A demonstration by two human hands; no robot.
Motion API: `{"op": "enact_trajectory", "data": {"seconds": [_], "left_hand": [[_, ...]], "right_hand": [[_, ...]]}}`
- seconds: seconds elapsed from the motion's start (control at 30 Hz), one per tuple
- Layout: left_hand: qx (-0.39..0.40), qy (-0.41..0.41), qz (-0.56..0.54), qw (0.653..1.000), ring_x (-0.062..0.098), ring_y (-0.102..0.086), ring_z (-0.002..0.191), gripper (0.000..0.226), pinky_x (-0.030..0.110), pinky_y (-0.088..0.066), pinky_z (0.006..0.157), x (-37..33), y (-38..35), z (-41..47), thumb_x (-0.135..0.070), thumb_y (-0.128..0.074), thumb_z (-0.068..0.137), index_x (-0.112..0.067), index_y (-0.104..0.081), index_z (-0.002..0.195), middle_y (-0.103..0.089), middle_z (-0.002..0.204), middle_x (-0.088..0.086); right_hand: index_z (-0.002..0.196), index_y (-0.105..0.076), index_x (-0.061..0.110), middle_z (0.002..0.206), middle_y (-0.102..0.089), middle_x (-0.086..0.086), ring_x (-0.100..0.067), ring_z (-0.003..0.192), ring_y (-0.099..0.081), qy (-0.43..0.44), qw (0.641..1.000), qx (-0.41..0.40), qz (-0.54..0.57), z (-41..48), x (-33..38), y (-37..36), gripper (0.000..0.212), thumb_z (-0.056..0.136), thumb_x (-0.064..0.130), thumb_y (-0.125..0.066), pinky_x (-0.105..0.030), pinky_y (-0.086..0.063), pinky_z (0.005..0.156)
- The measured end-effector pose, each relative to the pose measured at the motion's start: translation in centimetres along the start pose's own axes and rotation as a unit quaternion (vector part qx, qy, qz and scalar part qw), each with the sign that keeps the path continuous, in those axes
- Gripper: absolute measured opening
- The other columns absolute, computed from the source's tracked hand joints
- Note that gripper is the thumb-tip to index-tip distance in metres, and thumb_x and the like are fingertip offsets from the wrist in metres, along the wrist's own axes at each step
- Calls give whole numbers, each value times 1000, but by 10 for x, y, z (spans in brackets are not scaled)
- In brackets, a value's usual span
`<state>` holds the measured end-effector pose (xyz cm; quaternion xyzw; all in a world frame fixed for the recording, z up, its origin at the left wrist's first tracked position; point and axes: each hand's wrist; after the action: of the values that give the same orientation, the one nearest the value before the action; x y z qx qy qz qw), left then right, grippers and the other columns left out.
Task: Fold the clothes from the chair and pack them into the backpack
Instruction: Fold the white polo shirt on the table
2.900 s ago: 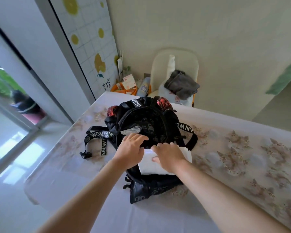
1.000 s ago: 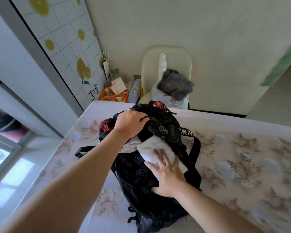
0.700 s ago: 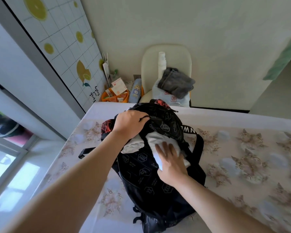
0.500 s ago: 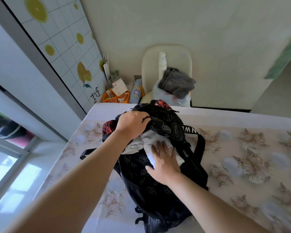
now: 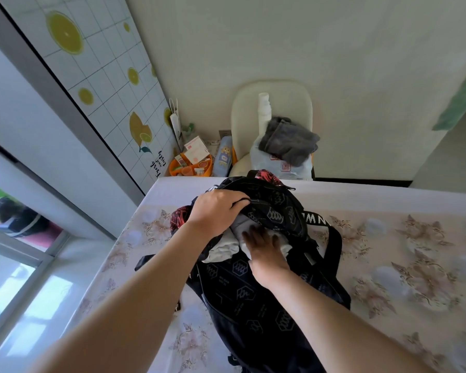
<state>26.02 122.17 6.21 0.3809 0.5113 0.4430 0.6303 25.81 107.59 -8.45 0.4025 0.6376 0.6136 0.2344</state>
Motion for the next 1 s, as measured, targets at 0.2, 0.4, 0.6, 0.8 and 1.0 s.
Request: {"op": "enact_trajectory", "data": {"seconds": [0.2,0.4,0.6,0.8,1.0], "left_hand": [[-24,13,-21,999,12,-67,100,24,29,-52,81,6,-5,5,-37,-55,98,-32,-73,113,-73,109,-11],[-74,-7,-26,997,8,-68,91,18,13,-39,71,8,-9,2,-33,-63,95,-29,-77,106,-75,103,-13],[-60,-14,-36,997,8,-68,94,18,19,-47,74,11,-4,-1,-34,-62,95,-29,-76,106,-75,103,-12],[-73,-26,-47,996,7,-69,97,18,17,-47,77,11,-5,-6,-32,-65,94,-27,-77,105,-75,105,-11],[18,18,-40,999,6,-62,108,24,25,-50,86,-1,-1,-12,-38,-56,98,-34,-72,115,-70,116,-16]], "right_hand": [[153,-34,24,157,-28,-25,-48,145,-24,-84,993,-60,56,-40,0,-28,91,74,30,-79,-59,-44,100],[146,-39,18,143,-44,-29,-52,127,-46,-71,996,-35,38,24,5,-24,91,67,17,-85,-58,-47,101],[158,-6,20,163,-4,-18,-41,149,-10,-68,996,-29,42,9,18,-17,81,96,32,-56,-54,-25,115],[158,1,12,163,-9,-22,-48,147,-13,-47,997,6,-52,25,17,-21,69,104,21,-40,-56,-9,121],[158,3,33,167,6,-9,-38,152,-1,-57,992,69,85,3,17,2,76,101,41,-47,-55,-26,117]]}}
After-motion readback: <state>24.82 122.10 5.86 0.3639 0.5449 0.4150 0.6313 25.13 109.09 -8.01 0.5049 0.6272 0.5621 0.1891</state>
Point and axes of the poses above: each hand's wrist, its own z-axis towards the middle knuckle, its own y-axis out of the back of the hand, x = y × z
